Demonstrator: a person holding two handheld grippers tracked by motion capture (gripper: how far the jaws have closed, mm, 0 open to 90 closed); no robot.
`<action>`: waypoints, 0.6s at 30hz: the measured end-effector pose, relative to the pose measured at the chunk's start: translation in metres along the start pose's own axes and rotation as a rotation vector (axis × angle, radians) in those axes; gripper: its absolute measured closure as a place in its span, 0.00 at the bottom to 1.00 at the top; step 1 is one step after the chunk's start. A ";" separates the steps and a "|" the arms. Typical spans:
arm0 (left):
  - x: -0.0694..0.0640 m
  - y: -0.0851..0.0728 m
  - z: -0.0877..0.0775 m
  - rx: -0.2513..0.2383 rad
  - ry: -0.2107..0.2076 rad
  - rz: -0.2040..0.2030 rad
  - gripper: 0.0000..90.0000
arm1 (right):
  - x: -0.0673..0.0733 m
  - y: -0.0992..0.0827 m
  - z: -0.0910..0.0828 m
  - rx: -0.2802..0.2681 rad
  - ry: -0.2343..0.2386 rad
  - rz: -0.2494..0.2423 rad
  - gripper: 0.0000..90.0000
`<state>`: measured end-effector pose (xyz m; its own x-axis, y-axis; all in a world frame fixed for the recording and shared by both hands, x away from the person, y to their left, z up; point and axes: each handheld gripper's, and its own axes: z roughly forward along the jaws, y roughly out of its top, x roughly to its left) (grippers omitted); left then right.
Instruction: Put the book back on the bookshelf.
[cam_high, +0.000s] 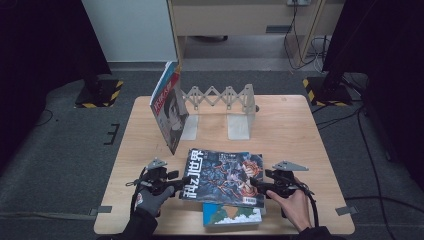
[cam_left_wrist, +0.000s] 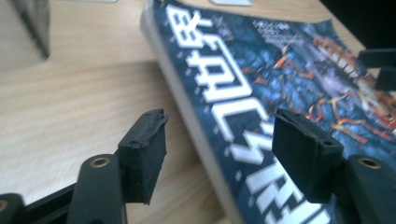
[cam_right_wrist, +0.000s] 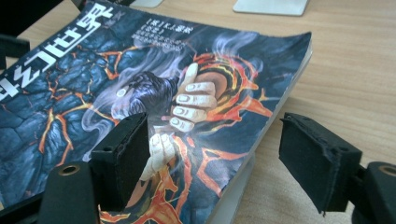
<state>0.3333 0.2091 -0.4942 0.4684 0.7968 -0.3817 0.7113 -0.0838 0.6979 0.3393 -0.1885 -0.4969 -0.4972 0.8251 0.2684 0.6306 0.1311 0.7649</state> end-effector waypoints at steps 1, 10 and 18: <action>0.000 -0.003 -0.001 0.006 -0.007 -0.005 0.35 | 0.001 0.000 0.000 -0.003 -0.001 -0.002 0.27; -0.006 -0.012 0.003 0.046 -0.043 -0.008 0.31 | 0.004 -0.002 0.003 0.021 0.008 -0.014 0.26; -0.008 -0.012 0.012 0.055 -0.071 -0.016 0.27 | 0.004 -0.005 0.006 0.032 0.015 0.000 0.25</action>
<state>0.3271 0.1970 -0.5066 0.4912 0.7539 -0.4363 0.7457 -0.1052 0.6579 0.3379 -0.1824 -0.5027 -0.5057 0.8168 0.2776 0.6492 0.1484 0.7460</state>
